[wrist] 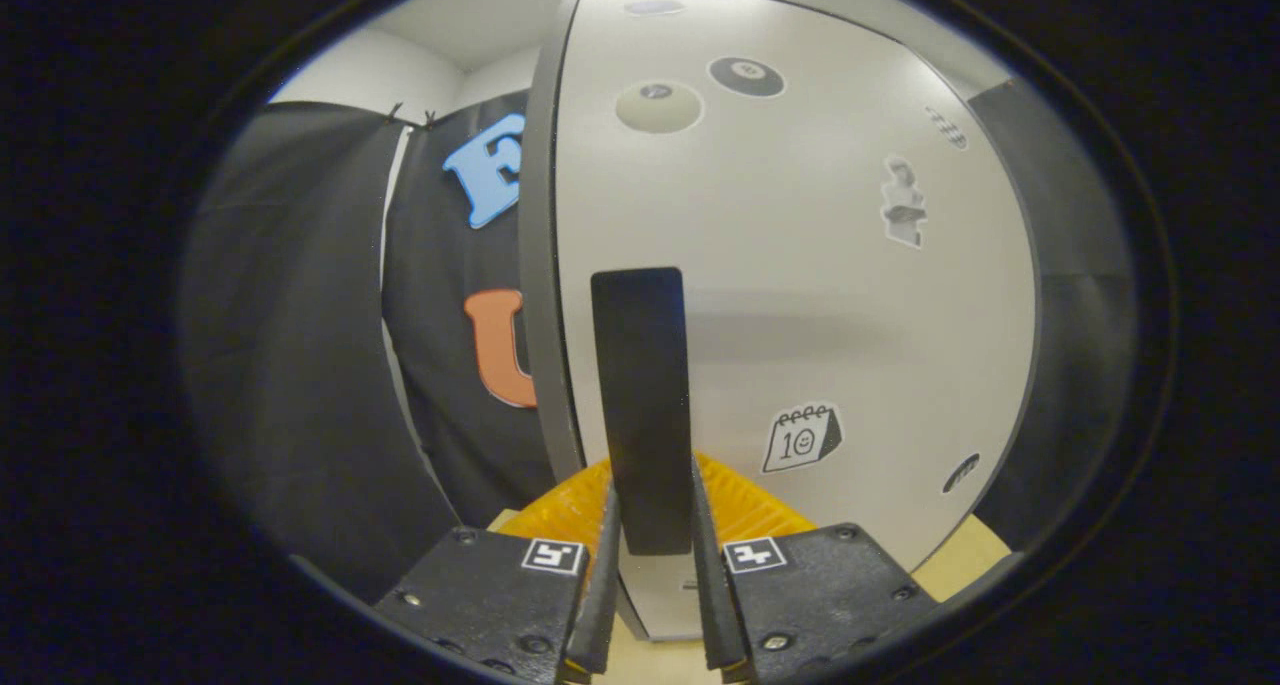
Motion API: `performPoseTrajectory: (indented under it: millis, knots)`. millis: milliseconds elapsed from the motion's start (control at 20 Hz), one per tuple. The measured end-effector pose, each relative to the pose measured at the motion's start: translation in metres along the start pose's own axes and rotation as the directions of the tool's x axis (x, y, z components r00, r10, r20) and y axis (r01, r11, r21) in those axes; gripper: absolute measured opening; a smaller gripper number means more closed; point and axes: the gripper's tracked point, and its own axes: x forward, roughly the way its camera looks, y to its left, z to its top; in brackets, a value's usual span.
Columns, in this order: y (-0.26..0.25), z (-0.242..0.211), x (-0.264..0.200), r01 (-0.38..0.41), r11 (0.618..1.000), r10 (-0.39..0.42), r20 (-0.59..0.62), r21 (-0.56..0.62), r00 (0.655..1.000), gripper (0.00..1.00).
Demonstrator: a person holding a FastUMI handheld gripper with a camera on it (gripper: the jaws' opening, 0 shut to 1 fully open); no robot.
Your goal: Open the shoe cabinet door, grab the shoes and put them into the shoe cabinet, then close the shoe cabinet door.
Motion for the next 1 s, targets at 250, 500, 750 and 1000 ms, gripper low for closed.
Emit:
performPoseTrajectory:
  millis: [250,500,750,1000]
  knots:
    - [-0.001,-0.003,-0.005,-0.054,0.999,0.054,-0.027,-0.002,0.998,0.3]
    - [0.0,-0.004,-0.03,-0.11,0.994,0.111,-0.039,0.024,0.993,0.29]
    - [-0.001,-0.006,-0.062,-0.167,0.986,0.168,-0.047,0.026,0.985,0.29]
    - [-0.013,-0.008,-0.087,-0.211,0.977,0.211,-0.035,0.023,0.977,0.29]
